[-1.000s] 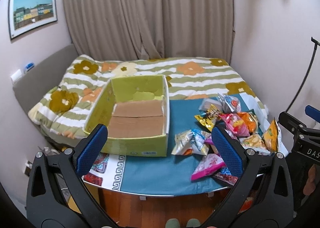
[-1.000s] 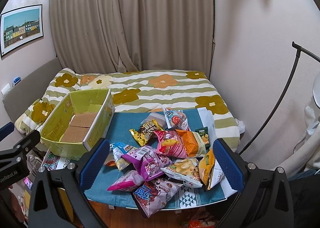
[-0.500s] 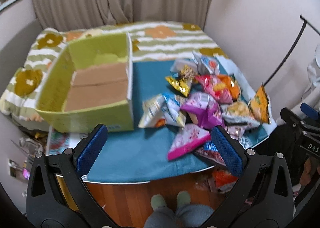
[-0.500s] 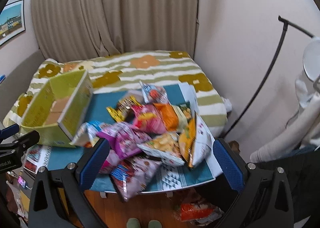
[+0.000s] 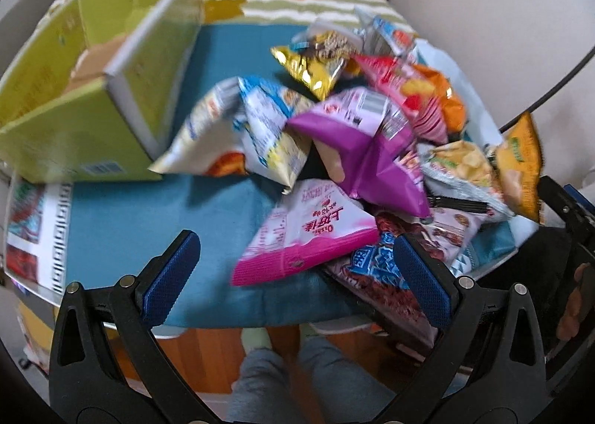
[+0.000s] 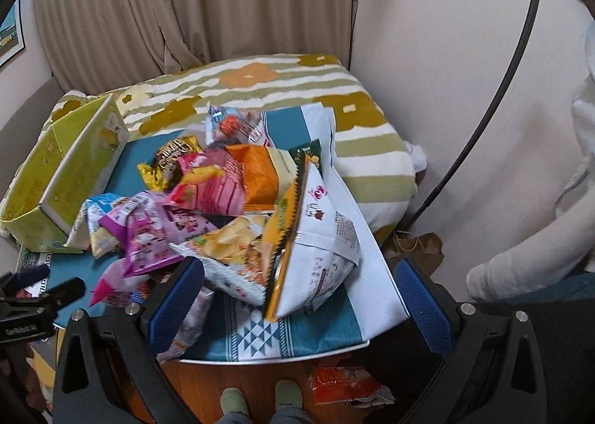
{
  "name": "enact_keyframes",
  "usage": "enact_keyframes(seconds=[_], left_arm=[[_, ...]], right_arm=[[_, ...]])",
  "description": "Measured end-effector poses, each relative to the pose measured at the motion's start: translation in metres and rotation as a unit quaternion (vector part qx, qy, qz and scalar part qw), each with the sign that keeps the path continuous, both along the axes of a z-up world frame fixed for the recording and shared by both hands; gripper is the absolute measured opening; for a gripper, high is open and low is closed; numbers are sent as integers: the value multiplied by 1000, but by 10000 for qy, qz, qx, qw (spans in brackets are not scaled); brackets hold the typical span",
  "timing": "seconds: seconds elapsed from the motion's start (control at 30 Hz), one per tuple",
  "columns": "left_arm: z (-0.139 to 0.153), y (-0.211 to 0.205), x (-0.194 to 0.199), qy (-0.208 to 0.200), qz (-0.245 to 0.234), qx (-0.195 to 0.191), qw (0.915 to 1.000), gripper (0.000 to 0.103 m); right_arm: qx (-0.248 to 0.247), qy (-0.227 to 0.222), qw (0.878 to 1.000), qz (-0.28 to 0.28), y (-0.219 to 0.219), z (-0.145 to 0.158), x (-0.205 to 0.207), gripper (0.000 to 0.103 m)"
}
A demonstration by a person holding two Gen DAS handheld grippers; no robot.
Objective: Organize snacks
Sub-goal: 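Lower the left gripper onto the pink-and-white snack bag and close it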
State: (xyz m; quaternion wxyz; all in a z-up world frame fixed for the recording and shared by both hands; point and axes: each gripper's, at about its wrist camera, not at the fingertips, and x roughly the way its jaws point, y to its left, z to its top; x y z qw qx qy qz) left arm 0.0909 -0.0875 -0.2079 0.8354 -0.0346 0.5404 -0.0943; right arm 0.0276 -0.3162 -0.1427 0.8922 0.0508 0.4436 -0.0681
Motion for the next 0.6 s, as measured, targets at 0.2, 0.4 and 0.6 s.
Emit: enact_keyframes(seconds=[0.2, 0.4, 0.6], left_arm=[[-24, -4, 12, 192, 227, -10, 9996, 103], [-45, -3, 23, 460, 284, -188, 9984, 95], [-58, 0, 30, 642, 214, -388, 9970, 77]], right_arm=[[143, 114, 9998, 80, -11, -18, 16, 103], [328, 201, 9992, 84, -20, -30, 32, 103], [486, 344, 9981, 129, -24, -42, 42, 100]])
